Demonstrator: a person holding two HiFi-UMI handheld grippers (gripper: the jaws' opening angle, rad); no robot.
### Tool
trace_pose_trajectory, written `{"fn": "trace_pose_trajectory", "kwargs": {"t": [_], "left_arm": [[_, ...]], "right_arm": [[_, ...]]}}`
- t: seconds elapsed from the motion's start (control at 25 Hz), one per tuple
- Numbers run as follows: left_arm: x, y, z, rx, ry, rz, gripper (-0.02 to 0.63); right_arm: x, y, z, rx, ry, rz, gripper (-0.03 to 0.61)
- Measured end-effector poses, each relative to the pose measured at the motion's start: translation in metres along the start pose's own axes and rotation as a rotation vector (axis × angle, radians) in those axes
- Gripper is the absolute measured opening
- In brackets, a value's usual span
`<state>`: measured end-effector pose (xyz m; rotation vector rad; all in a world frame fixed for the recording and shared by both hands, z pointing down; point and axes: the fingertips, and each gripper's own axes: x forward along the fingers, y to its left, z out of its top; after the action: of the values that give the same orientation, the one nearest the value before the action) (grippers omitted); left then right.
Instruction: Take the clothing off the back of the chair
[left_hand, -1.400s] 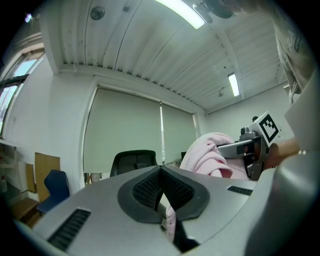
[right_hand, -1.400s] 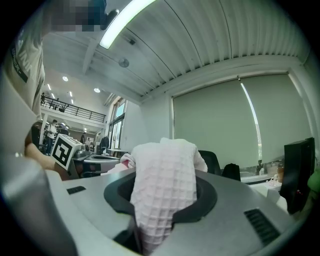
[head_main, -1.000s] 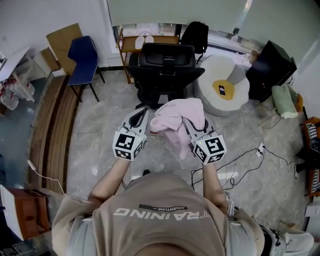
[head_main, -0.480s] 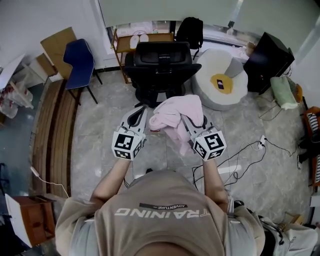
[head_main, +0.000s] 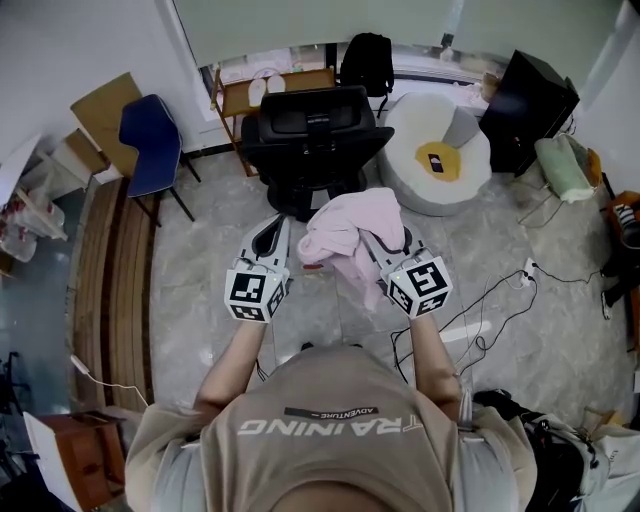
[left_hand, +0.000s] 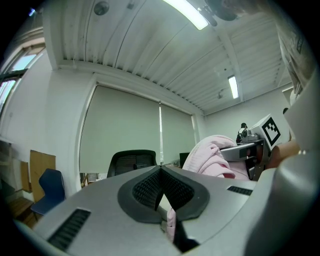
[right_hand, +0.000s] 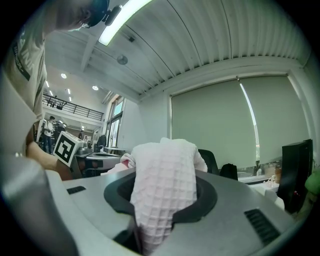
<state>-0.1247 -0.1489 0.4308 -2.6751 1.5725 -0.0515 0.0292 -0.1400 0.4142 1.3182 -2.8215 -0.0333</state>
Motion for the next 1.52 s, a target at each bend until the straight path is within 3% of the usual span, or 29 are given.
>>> {"fn": "trace_pose_trajectory", "kwargs": {"t": [1.52], "left_arm": [[-0.010, 0.014, -0.009, -0.030, 0.004, 0.082, 0.009]], "right_arm": [[0.018, 0.003, -0.008, 0.006, 0.003, 0.048, 0.167]]}}
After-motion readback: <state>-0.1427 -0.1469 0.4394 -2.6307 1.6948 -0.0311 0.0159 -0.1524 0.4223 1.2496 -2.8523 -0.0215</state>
